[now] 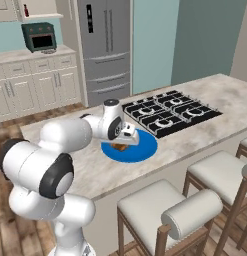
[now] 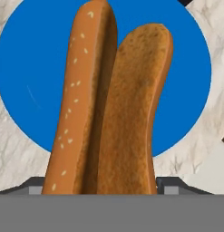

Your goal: Move the hot dog bun to the plate on the dining table and place the condiment next to that plate. Then navigate to the fridge and take the sausage and place it on the plate as well.

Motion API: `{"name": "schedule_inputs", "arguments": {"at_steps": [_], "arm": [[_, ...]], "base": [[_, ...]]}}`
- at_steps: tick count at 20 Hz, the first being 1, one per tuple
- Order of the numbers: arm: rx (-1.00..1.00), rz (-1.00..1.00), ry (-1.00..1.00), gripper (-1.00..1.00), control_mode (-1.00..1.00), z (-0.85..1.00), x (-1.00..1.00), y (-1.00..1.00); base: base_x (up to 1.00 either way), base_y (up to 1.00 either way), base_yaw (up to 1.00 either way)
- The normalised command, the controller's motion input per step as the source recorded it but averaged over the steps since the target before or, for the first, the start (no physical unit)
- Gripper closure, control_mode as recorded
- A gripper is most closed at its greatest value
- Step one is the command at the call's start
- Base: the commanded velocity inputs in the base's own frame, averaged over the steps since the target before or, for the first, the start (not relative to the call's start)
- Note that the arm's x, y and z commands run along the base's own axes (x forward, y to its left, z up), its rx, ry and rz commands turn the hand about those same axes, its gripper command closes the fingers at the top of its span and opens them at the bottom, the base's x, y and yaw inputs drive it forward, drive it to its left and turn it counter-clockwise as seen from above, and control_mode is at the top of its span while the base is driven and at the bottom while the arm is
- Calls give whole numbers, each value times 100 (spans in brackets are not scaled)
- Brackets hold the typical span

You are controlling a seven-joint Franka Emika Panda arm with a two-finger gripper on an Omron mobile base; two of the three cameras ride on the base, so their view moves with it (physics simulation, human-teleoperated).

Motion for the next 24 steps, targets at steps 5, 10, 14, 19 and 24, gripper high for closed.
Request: {"name": "schedule_inputs", "arguments": {"at_steps": [5,10,14,19,24], "arm": [[1,0,3,100,-100,-25,31,-2],[1,0,0,100,-100,-25,29,-2],[0,0,2,100,-100,-30,26,0],[0,0,0,100,-100,-27,18,0],[0,0,0,100,-100,-19,11,0]], "base": [[0,0,0],[0,0,0],[0,0,0],[0,0,0],[0,0,0]]}}
